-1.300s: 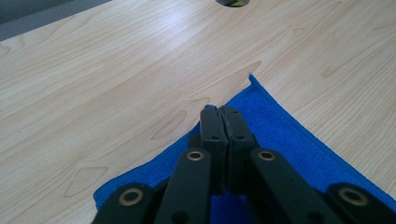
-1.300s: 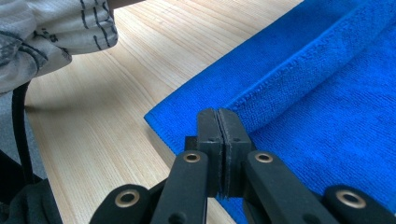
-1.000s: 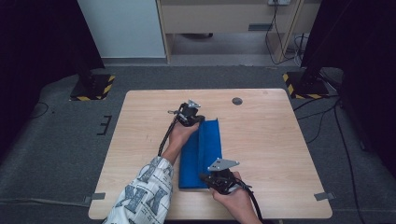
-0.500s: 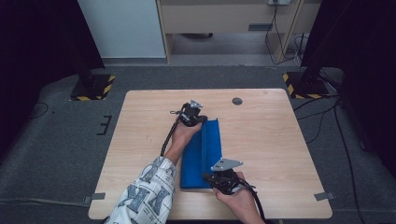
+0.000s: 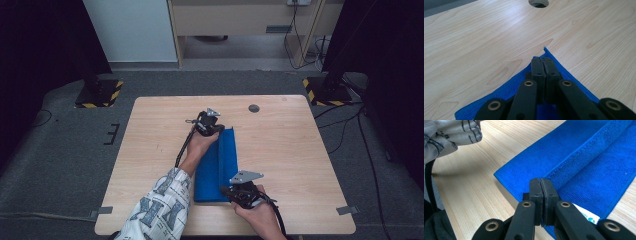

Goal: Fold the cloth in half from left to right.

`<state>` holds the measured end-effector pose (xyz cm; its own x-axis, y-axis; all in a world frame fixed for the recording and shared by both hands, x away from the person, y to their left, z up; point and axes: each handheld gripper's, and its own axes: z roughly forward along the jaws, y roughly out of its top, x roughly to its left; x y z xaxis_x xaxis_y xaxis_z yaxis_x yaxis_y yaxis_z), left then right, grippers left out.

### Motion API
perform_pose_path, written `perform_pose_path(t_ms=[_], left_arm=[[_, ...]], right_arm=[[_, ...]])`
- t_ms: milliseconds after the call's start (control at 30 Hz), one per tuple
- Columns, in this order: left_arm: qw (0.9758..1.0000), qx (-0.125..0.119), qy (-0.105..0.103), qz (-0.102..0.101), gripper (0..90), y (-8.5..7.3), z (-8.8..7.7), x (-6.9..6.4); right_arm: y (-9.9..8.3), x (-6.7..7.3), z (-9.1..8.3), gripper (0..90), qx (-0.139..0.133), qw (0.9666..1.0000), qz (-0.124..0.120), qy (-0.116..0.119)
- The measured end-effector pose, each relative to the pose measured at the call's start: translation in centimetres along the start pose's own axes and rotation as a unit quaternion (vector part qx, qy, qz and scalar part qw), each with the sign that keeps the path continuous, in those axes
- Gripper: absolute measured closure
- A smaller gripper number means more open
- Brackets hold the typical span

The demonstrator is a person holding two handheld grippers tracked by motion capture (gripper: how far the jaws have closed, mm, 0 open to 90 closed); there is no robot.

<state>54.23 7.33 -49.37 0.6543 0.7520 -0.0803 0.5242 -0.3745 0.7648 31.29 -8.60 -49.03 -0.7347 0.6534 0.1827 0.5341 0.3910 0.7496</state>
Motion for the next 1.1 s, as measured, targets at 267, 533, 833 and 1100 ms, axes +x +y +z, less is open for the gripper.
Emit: perform_pose_path(t_ms=[267,533,833,1100], left_arm=[[1.0000,0.007,0.000,0.000,88.7,-0.2,0.5,-0.1],[1.0000,0.009,-0.002,0.001,88.7,-0.3,0.8,-0.2],[0.9999,0.010,-0.006,0.000,88.6,-0.3,1.0,-0.4],[0.9999,0.011,-0.009,-0.001,88.6,-0.4,1.3,-0.5]], right_arm=[[-0.4,-0.3,0.3,88.9,0.007,1.0000,0.006,0.000],[-0.8,-0.4,0.4,88.7,0.012,0.9999,0.006,-0.001],[-1.0,-0.6,0.4,88.4,0.015,0.9999,0.008,-0.002],[-1.3,-0.8,0.5,88.4,0.018,0.9997,0.012,-0.004]])
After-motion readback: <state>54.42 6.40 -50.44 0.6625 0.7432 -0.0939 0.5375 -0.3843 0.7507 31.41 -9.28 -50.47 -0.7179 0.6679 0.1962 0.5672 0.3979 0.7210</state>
